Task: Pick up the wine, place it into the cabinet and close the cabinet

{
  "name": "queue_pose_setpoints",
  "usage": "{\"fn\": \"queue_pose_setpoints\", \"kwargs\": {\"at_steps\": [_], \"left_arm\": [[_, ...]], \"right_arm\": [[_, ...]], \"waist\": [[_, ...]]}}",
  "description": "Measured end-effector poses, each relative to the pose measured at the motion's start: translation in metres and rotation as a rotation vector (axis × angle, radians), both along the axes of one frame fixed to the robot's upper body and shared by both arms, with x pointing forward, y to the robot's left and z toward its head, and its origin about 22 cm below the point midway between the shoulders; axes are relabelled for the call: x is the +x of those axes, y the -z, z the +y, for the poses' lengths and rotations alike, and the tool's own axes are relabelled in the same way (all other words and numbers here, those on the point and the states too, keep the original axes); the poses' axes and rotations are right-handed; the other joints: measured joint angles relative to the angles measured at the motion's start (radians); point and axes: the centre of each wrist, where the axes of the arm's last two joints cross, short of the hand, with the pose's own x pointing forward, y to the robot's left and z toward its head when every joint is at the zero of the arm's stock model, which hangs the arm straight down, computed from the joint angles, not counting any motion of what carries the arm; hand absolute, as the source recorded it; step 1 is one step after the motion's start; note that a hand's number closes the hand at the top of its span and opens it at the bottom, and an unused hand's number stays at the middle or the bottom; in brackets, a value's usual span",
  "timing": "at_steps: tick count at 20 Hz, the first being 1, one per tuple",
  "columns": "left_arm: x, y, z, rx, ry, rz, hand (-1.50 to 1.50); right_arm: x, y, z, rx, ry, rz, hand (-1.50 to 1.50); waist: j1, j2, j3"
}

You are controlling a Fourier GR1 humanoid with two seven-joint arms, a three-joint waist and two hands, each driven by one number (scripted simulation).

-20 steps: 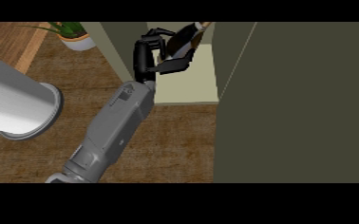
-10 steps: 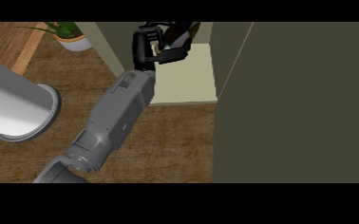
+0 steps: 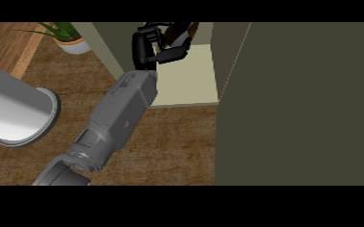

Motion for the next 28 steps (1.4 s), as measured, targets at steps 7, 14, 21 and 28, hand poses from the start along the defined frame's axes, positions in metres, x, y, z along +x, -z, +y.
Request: {"fn": "queue_pose_setpoints", "kwargs": {"at_steps": [7, 14, 21, 28], "left_arm": [[0.002, 0.002, 0.001, -0.006, -0.005, -0.005, 1.5], [0.003, 0.006, 0.001, 0.034, -0.007, 0.015, -1.5], [-0.001, 0.016, 0.005, 0.091, -0.048, 0.035, -1.5], [-0.004, 0.024, 0.008, 0.149, -0.057, 0.062, -1.5]], "right_arm": [[0.0, 0.001, 0.0, 0.001, -0.005, -0.012, -1.5], [0.001, 0.001, 0.0, -0.009, -0.005, -0.016, -1.5], [0.002, -0.003, 0.002, -0.01, -0.012, -0.021, -1.5], [0.004, -0.003, 0.003, -0.004, -0.017, -0.033, -1.5]], "waist": [[-0.005, 0.003, 0.0], [-0.003, 0.003, 0.001], [-0.012, 0.009, 0.0], [-0.015, 0.012, 0.0]]}}
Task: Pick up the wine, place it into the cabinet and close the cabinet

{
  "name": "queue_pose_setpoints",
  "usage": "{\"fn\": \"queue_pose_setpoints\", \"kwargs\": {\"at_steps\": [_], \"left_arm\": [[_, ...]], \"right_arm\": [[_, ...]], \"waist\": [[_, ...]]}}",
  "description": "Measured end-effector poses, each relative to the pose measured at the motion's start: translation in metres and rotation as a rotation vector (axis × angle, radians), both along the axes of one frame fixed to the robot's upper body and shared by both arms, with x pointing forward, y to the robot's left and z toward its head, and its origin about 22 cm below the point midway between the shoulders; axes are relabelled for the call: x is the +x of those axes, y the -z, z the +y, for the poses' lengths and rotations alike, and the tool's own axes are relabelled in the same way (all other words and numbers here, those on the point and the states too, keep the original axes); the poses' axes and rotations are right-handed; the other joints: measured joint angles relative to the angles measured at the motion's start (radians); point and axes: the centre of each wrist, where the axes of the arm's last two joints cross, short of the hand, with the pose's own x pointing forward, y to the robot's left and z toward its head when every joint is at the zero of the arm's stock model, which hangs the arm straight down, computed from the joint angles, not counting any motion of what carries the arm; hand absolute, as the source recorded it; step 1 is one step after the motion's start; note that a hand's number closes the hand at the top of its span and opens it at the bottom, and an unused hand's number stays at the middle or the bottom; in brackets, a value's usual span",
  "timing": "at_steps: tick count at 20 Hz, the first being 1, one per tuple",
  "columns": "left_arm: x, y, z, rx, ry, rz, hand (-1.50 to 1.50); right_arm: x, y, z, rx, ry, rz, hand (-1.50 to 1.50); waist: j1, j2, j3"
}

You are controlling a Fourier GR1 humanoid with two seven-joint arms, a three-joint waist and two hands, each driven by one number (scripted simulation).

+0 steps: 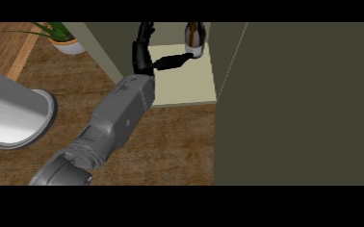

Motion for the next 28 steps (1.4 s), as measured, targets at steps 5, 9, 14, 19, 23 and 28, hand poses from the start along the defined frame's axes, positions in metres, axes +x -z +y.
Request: {"fn": "queue_pose_setpoints", "kwargs": {"at_steps": [5, 9, 14, 19, 23, 28], "left_arm": [[-0.002, 0.0041, 0.0018, -0.008, -0.009, -0.019, -1.5], [-0.002, 0.0041, 0.0022, -0.013, -0.013, -0.044, -1.5], [-0.0021, 0.0044, 0.0027, -0.02, 0.004, -0.062, -1.5], [-0.0031, 0.0063, 0.0033, -0.026, 0.049, -0.093, -1.5], [-0.0032, 0.0064, 0.0028, -0.036, 0.088, -0.089, -1.5], [-0.0042, 0.008, 0.003, -0.043, 0.13, -0.105, -1.5]], "right_arm": [[-0.0012, 0.0011, 0.0019, 0.0, -0.009, 0.007, -1.5], [-0.0007, -0.0007, 0.0049, 0.001, -0.018, 0.006, -1.5], [0.0001, -0.002, 0.0047, -0.002, -0.016, -0.001, -1.5], [-0.001, -0.0007, 0.0019, -0.008, -0.008, 0.002, -1.5], [-0.0005, -0.0006, 0.0054, 0.004, -0.017, 0.009, -1.5], [-0.0005, -0.0018, 0.0045, 0.001, -0.01, 0.013, -1.5]], "waist": [[-0.003, 0.001, -0.001], [-0.005, 0.0, 0.0], [-0.006, 0.001, 0.0], [-0.007, 0.001, 0.0], [-0.004, 0.001, -0.002], [-0.004, -0.001, -0.002]]}}
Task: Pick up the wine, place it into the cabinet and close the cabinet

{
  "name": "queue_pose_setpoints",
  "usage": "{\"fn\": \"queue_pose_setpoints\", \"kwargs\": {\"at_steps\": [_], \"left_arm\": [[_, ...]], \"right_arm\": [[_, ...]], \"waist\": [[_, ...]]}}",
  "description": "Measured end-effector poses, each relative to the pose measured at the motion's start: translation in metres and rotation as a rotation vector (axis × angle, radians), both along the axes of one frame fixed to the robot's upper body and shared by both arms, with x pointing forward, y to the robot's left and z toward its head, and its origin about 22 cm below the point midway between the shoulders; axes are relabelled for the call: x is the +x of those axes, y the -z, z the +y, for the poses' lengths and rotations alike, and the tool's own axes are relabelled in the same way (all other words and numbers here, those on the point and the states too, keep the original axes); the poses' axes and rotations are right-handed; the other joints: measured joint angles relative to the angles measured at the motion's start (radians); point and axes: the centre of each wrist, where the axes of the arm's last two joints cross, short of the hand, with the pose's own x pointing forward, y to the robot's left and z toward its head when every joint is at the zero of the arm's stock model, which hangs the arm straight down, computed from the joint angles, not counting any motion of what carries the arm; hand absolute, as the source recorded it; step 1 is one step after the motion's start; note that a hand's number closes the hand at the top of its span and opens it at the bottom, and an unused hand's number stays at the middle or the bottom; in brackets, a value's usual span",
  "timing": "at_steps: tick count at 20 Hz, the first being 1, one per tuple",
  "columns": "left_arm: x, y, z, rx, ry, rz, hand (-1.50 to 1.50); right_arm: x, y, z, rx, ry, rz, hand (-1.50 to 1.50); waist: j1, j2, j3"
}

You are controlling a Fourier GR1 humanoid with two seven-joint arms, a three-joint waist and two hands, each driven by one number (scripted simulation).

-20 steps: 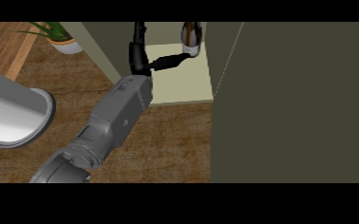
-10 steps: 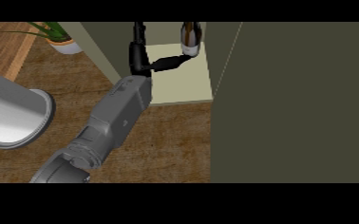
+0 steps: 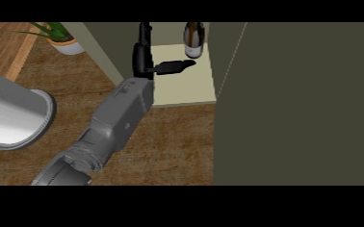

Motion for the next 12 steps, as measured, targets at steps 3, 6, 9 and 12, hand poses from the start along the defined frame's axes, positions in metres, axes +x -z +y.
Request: {"fn": "queue_pose_setpoints", "kwargs": {"at_steps": [3, 6, 9, 12], "left_arm": [[0.0, -0.0003, 0.0, -0.026, 0.013, 0.0, -1.5], [-0.0009, 0.0008, 0.0002, -0.055, 0.029, -0.002, -1.5], [-0.0016, 0.001, -0.0002, -0.085, 0.037, -0.006, -1.5], [-0.0038, 0.0034, 0.0001, -0.109, 0.038, -0.008, -1.5]], "right_arm": [[0.0006, -0.0015, 0.0016, -0.003, -0.007, 0.001, -1.5], [0.0005, -0.0008, 0.0029, 0.004, -0.011, 0.006, -1.5], [0.0003, -0.0015, 0.0059, 0.014, -0.018, 0.013, -1.5], [0.0002, -0.0028, 0.0094, 0.02, -0.027, 0.018, -1.5]], "waist": [[-0.001, -0.001, -0.001], [-0.002, -0.004, 0.0], [-0.002, -0.006, -0.001], [-0.002, -0.009, -0.001]]}}
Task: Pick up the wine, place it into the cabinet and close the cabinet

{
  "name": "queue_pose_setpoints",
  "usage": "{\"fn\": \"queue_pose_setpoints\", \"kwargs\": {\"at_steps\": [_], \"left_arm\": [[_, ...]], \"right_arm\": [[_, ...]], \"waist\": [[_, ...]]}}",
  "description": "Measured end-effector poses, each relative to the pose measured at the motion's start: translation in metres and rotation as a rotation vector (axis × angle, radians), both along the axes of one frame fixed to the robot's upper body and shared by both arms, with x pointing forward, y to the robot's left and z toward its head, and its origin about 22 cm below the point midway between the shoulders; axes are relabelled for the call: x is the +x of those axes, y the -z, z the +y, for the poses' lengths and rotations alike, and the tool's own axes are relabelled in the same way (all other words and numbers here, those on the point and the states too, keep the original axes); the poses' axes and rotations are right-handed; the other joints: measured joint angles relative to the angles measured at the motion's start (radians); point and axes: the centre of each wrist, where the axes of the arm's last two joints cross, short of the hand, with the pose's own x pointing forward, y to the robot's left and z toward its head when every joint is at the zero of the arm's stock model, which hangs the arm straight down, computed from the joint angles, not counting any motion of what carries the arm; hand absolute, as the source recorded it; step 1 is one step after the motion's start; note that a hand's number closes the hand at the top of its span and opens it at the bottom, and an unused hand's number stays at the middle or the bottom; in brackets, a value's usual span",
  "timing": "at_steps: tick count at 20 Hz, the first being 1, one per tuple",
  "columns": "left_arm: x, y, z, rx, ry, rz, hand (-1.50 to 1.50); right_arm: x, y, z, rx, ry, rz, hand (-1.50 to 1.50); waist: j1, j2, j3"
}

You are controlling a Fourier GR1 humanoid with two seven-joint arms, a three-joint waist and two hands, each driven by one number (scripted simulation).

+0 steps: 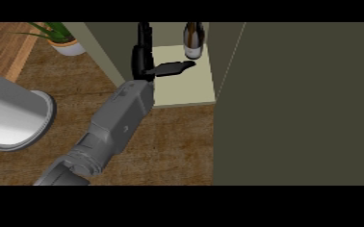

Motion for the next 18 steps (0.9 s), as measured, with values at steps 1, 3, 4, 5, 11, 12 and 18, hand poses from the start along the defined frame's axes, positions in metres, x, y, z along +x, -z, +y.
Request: {"fn": "queue_pose_setpoints", "kwargs": {"at_steps": [1, 3, 4, 5, 11, 12, 18], "left_arm": [[-0.001, 0.001, 0.0, -0.004, 0.004, -0.004, -1.5], [-0.006, 0.006, 0.0, -0.016, 0.011, -0.002, -1.5], [-0.009, 0.011, 0.002, -0.023, 0.004, 0.011, -1.5], [-0.014, 0.018, 0.004, -0.03, -0.004, 0.023, -1.5], [-0.045, 0.038, -0.006, -0.051, 0.011, 0.054, -1.5], [-0.052, 0.041, -0.011, -0.049, 0.014, 0.055, -1.5], [-0.094, 0.04, -0.04, -0.037, 0.042, 0.06, -1.5]], "right_arm": [[0.0, -0.001, -0.001, -0.005, 0.007, 0.002, -1.5], [0.001, -0.001, 0.0, -0.005, 0.002, 0.001, -1.5], [0.001, -0.001, 0.0, -0.008, 0.002, 0.001, -1.5], [0.001, -0.001, -0.003, -0.015, 0.011, -0.004, -1.5], [0.0, -0.003, -0.003, -0.01, 0.034, 0.009, -1.5], [0.0, -0.003, -0.003, -0.011, 0.036, 0.01, -1.5], [-0.004, 0.005, -0.006, -0.002, 0.051, 0.016, -1.5]], "waist": [[0.001, -0.001, 0.0], [0.002, -0.004, 0.0], [0.002, -0.004, 0.0], [0.006, -0.004, -0.001], [0.031, -0.008, -0.002], [0.035, -0.009, -0.002], [0.055, -0.01, -0.002]]}}
